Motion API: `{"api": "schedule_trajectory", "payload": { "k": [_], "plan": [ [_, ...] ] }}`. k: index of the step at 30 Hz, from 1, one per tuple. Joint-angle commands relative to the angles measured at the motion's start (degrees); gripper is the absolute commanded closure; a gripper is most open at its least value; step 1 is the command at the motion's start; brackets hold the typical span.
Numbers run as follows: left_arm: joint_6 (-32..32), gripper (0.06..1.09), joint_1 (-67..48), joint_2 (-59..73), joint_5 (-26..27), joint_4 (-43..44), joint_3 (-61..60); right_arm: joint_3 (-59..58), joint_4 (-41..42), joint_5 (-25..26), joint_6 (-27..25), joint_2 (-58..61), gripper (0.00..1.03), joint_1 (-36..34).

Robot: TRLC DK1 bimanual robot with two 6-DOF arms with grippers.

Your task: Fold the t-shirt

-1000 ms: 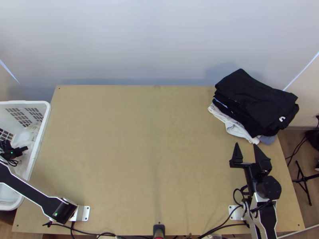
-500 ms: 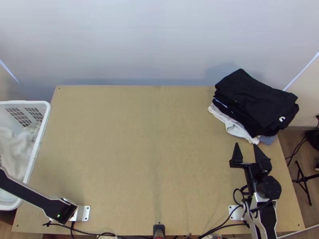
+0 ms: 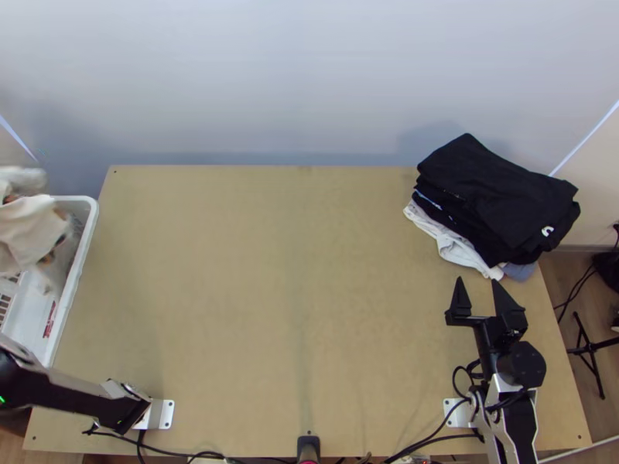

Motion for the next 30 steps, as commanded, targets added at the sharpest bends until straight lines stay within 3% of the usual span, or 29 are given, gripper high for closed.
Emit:
{"api": "schedule_trajectory", "payload": {
  "k": [1, 7, 11, 14, 16, 18, 21, 24, 30],
  "plan": [
    [2.86, 1.05, -8.42, -19.54, 3.43, -8.49, -8.58, 0.08, 0.01, 0.0, 0.01, 0.01, 0.04, 0.0],
    [1.01, 1.05, -27.75, -39.49, 2.2, -8.4, -26.34, 0.08, 0.01, 0.0, 0.01, 0.01, 0.04, 0.0],
    [-11.64, 1.05, -51.57, -48.9, -2.99, -3.57, -38.64, -0.01, 0.01, 0.0, 0.01, 0.01, 0.04, 0.0],
    [-22.54, 1.05, -74.95, -51.97, -18.28, 5.57, -48.93, 0.08, 0.01, 0.0, 0.01, 0.01, 0.04, 0.0],
    [-25.62, 1.05, -91.65, -52.06, -32.08, 10.32, -54.29, -0.01, 0.01, 0.0, 0.01, 0.01, 0.04, 0.0],
    [-26.41, 1.05, -101.67, -51.45, -39.38, 14.8, -58.95, -0.01, 0.01, 0.0, 0.01, 0.01, 0.04, 0.0],
    [-29.22, 1.05, -107.38, -48.55, -40.43, 18.84, -62.37, -0.01, 0.01, 0.0, 0.01, 0.01, 0.04, 0.0],
    [-30.72, 1.05, -115.47, -45.21, -44.65, 21.92, -63.6, -0.01, 0.01, 0.0, 0.01, 0.01, 0.04, 0.0],
    [-30.8, 1.05, -120.65, -35.98, -44.82, 30.97, -62.99, -0.01, 0.01, 0.0, 0.01, 0.01, 0.04, 0.0]
  ]
}}
